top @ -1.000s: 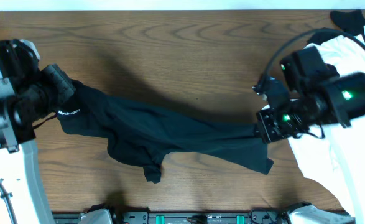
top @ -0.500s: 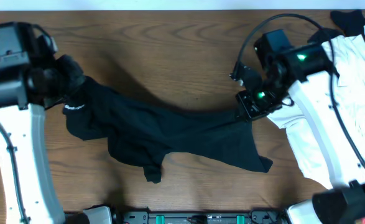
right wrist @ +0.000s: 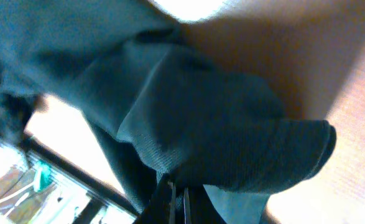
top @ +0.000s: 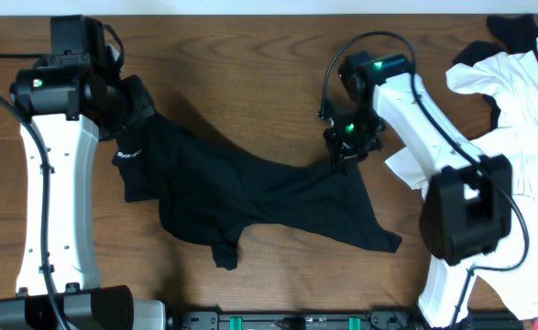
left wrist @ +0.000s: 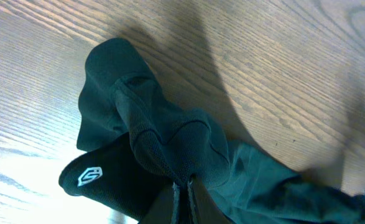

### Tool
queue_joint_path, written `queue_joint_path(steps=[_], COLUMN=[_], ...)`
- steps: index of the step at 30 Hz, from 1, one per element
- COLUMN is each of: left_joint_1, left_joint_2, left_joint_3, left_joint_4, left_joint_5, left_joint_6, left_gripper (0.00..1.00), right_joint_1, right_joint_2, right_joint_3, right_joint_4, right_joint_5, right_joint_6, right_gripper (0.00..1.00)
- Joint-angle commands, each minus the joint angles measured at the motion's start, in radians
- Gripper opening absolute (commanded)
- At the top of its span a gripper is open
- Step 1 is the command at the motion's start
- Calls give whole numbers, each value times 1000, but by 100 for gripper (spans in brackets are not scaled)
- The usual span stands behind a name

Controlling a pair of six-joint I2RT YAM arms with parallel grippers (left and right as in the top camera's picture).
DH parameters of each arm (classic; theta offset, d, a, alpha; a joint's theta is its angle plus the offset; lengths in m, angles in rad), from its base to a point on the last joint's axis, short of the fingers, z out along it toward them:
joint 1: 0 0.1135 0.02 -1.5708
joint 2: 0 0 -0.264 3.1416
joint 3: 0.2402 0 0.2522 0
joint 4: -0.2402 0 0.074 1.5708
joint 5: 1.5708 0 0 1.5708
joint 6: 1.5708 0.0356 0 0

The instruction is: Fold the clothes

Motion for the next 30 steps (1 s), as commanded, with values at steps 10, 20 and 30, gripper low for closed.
queue_joint_path(steps=[10,20,30], left_joint_1=[-4,-4,-4], left_joint_2=[11,11,11], left_joint_3=[-21,-21,-21], left_joint_4=[0,0,0], left_joint_5=[-57,-57,-56], left_joint_6=[14,14,14], left_gripper=[6,6,6], right_joint_1=[-10,-17,-43], right_joint_2=[74,37,-125], right_joint_3=[2,2,1], right_joint_4=[208,71,55], right_joint_5=[43,56,58], right_joint_6=[69,49,56], right_gripper=[28,27,29])
